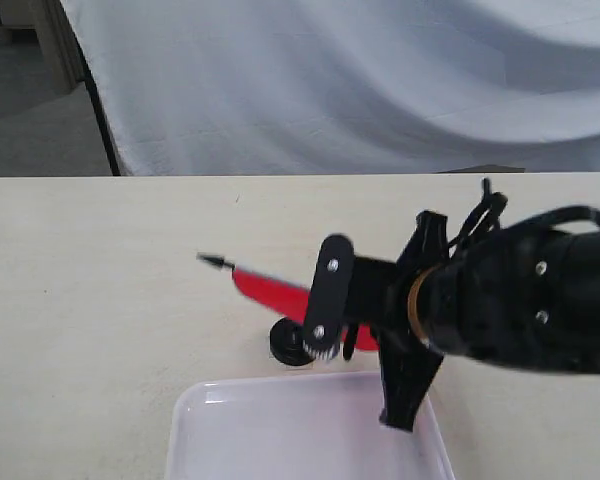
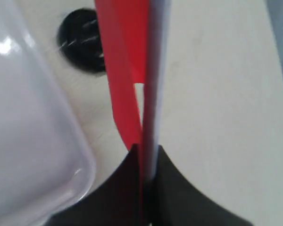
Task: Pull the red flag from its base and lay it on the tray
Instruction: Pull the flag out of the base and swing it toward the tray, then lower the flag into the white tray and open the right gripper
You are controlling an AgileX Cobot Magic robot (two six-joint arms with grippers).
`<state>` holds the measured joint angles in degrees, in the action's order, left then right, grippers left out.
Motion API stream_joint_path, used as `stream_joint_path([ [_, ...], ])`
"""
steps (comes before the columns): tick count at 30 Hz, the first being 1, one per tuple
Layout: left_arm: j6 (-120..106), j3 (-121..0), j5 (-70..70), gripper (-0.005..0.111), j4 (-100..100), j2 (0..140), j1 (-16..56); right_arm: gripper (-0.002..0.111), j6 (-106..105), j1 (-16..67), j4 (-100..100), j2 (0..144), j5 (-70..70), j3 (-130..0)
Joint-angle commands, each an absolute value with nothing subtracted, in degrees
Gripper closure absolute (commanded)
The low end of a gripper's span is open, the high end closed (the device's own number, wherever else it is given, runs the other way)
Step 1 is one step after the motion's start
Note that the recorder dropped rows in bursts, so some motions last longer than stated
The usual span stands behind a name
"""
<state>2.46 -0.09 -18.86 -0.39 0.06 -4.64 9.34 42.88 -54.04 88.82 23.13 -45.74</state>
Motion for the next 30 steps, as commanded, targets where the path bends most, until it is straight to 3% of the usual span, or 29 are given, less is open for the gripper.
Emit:
stream_joint_path([
  [1, 2.4, 0.0, -18.7, 0.107, -0.3, 0.0, -4.8, 0.109, 1.7, 52.0, -48.5, 88.9, 35.8, -44.5],
  [5, 2.4, 0.0, -18.7, 0.107, -0.3, 0.0, -4.8, 0.109, -11.3, 56.4, -35.9, 89.6, 37.0, -44.5],
  [15, 2.4, 0.0, -18.7, 0.107, -0.3, 0.0, -4.8, 0.109, -11.4, 56.7, -37.1, 104.1, 33.5, -49.2],
  [18, 2.4, 0.0, -18.7, 0.107, -0.3, 0.0, -4.8, 0.096, -11.1, 56.7, -37.1, 106.4, 33.5, -51.0],
  [24, 2.4, 0.0, -18.7, 0.107, -0.3, 0.0, -4.8, 0.04, -10.4, 56.7, -36.9, 106.4, 33.9, -51.2],
  [30, 2.4, 0.0, -18.7, 0.107, -0.3, 0.0, -4.8, 0.036, -10.3, 56.7, -36.2, 103.9, 36.1, -51.3],
])
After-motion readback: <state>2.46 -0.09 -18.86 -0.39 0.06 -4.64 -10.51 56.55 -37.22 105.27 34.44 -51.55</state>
